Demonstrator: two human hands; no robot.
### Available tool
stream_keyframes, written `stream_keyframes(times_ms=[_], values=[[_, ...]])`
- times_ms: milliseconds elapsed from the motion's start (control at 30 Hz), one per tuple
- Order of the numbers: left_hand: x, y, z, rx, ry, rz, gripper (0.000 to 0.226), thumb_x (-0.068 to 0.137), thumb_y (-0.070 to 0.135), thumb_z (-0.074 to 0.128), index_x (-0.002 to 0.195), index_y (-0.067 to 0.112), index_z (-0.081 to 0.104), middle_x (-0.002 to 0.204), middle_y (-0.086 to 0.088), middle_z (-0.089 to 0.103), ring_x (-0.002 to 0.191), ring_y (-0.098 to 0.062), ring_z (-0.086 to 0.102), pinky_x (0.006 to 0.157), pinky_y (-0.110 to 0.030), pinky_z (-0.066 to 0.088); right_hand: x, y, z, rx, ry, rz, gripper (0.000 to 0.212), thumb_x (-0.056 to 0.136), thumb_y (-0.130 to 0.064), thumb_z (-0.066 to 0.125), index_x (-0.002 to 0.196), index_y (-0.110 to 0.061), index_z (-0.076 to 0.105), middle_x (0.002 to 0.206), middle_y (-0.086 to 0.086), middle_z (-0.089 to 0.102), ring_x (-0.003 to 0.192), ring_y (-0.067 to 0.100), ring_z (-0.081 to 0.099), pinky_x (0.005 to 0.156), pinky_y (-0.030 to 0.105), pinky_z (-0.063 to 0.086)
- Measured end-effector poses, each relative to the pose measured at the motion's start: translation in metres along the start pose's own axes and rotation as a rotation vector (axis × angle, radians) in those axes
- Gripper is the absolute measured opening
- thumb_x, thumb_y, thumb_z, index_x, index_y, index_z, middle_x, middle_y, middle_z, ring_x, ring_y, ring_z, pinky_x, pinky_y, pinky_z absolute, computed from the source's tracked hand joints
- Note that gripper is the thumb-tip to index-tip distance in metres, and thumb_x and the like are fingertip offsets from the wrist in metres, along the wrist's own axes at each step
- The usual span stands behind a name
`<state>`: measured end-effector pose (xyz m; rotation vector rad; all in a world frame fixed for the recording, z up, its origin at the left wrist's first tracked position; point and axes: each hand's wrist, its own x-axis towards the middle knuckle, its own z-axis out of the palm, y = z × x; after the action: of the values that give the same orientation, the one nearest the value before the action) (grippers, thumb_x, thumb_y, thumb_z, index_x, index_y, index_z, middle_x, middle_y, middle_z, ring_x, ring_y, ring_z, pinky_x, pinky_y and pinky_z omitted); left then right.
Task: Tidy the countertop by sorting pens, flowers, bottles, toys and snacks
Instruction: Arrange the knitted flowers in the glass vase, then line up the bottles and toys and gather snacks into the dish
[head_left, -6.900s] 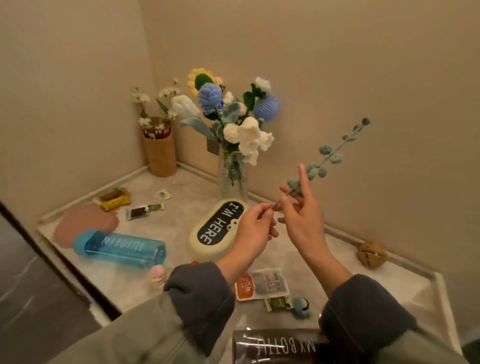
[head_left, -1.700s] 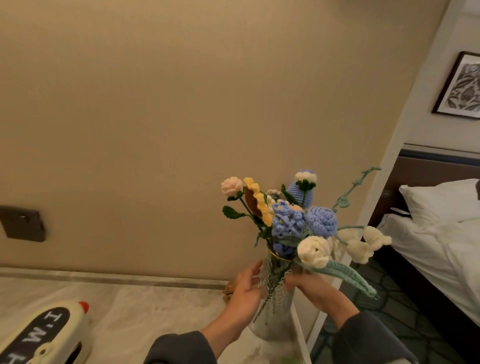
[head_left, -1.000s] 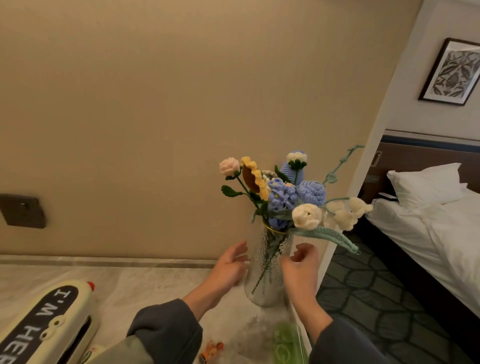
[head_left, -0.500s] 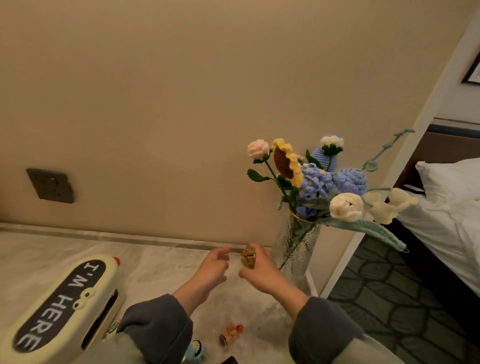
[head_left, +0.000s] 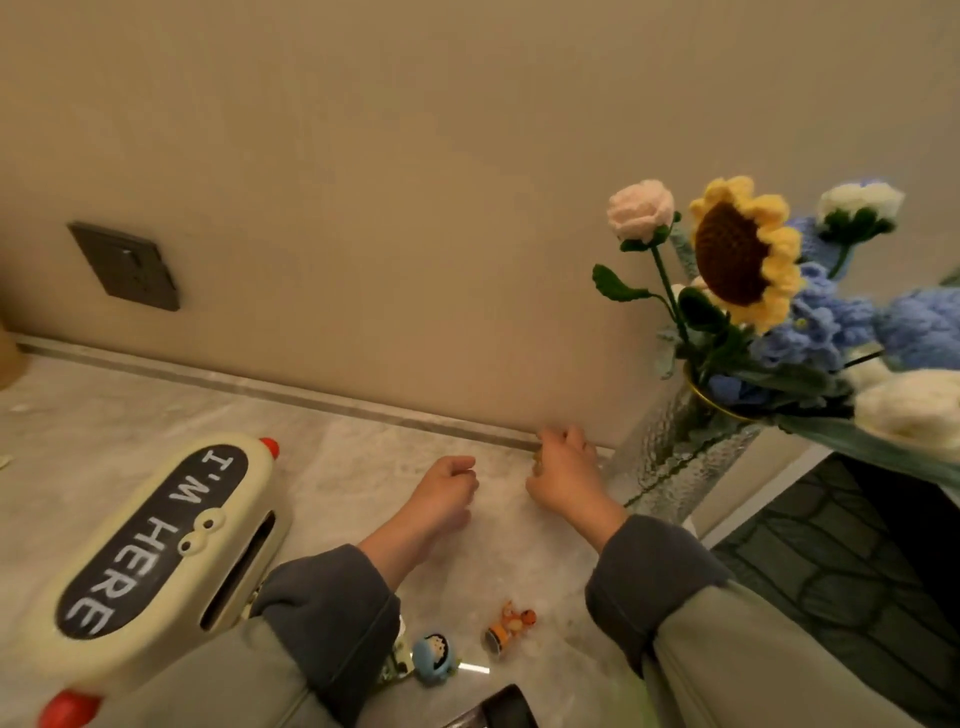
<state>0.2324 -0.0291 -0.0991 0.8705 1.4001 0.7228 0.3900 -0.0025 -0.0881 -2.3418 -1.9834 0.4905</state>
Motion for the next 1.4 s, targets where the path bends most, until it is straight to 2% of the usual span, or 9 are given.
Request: stream_keyframes(times_ms=[167, 400, 500, 600, 833, 1033, 1200, 1300, 1400], values=[[0.0, -0.005, 0.003, 0.009, -0.031, -0.018, 0.04, 0.095, 0.012, 0.046, 0.135, 0.015, 0.046, 0.124, -0.009, 0.057, 0.104, -0.018, 0.056, 0.083, -0.031, 0.048, -0.012, 0.005, 0.008, -0.112, 0.08, -0.133, 0.028, 0.089, -0.025, 0.054, 0.116, -0.02, 0.047, 0.127, 0.01, 0.036, 0.112, 0.033, 0.043, 0.089, 0.043, 0.049], [-0.017, -0.004, 0.009, 0.016, -0.051, 0.033, 0.041, 0.097, 0.01, 0.043, 0.137, 0.012, 0.043, 0.111, -0.008, 0.056, 0.094, -0.021, 0.055, 0.076, -0.032, 0.046, -0.044, 0.005, -0.005, -0.153, -0.154, -0.107, 0.054, 0.076, -0.042, 0.068, 0.125, -0.028, 0.049, 0.125, 0.005, 0.044, 0.116, 0.027, 0.045, 0.09, 0.038, 0.046], [-0.032, -0.002, 0.001, 0.016, -0.05, 0.054, 0.039, 0.098, 0.012, 0.045, 0.137, 0.013, 0.044, 0.12, -0.008, 0.055, 0.108, -0.022, 0.056, 0.092, -0.035, 0.048, -0.061, 0.004, -0.01, -0.108, -0.182, -0.116, 0.078, 0.069, -0.052, 0.073, 0.138, -0.032, 0.042, 0.133, 0.004, 0.044, 0.124, 0.027, 0.042, 0.095, 0.038, 0.042], [-0.052, 0.0, -0.01, -0.005, -0.041, 0.092, 0.039, 0.098, 0.014, 0.046, 0.137, 0.015, 0.044, 0.131, -0.007, 0.053, 0.118, -0.021, 0.053, 0.1, -0.038, 0.047, -0.079, -0.005, -0.015, -0.049, -0.137, -0.151, 0.081, 0.072, -0.058, 0.069, 0.143, -0.033, 0.038, 0.143, 0.003, 0.041, 0.132, 0.027, 0.036, 0.101, 0.04, 0.038], [-0.106, 0.0, -0.056, -0.05, 0.106, 0.28, 0.037, 0.096, 0.009, 0.046, 0.132, 0.018, 0.048, 0.126, -0.001, 0.056, 0.114, -0.014, 0.054, 0.096, -0.033, 0.047, -0.11, -0.054, -0.02, 0.148, -0.127, -0.299, 0.075, 0.081, -0.05, 0.066, 0.146, -0.029, 0.035, 0.153, 0.001, 0.033, 0.14, 0.024, 0.03, 0.11, 0.043, 0.035], [-0.148, 0.005, -0.123, -0.036, 0.362, 0.474, 0.033, 0.094, 0.003, 0.049, 0.124, 0.017, 0.053, 0.119, 0.001, 0.059, 0.113, -0.012, 0.055, 0.092, -0.026, 0.046, -0.124, -0.128, -0.01, 0.245, -0.176, -0.461, 0.07, 0.082, -0.045, 0.067, 0.144, -0.025, 0.04, 0.149, 0.001, 0.041, 0.134, 0.021, 0.041, 0.108, 0.038, 0.038], [-0.163, 0.002, -0.175, 0.02, 0.554, 0.502, 0.034, 0.092, -0.001, 0.049, 0.121, 0.017, 0.055, 0.12, 0.001, 0.058, 0.115, -0.011, 0.053, 0.087, -0.016, 0.04, -0.14, -0.184, 0.004, 0.393, -0.363, -0.419, 0.055, 0.091, -0.038, 0.061, 0.139, -0.015, 0.047, 0.135, 0.004, 0.055, 0.119, 0.018, 0.054, 0.099, 0.033, 0.046], [-0.161, -0.004, -0.205, 0.08, 0.58, 0.416, 0.035, 0.093, 0.005, 0.05, 0.124, 0.019, 0.054, 0.129, 0.002, 0.053, 0.114, -0.012, 0.052, 0.091, -0.023, 0.041, -0.146, -0.21, 0.012, 0.519, -0.477, -0.324, 0.043, 0.096, -0.039, 0.053, 0.13, -0.013, 0.052, 0.111, 0.004, 0.064, 0.099, 0.019, 0.062, 0.089, 0.037, 0.055], [-0.156, -0.009, -0.227, 0.093, 0.497, 0.285, 0.045, 0.094, 0.012, 0.051, 0.137, 0.019, 0.044, 0.144, -0.005, 0.043, 0.118, -0.022, 0.053, 0.095, -0.033, 0.048, -0.145, -0.23, 0.021, 0.619, -0.521, -0.219, 0.053, 0.093, -0.043, 0.057, 0.133, -0.012, 0.038, 0.112, 0.008, 0.063, 0.09, 0.018, 0.066, 0.069, 0.031, 0.055]])
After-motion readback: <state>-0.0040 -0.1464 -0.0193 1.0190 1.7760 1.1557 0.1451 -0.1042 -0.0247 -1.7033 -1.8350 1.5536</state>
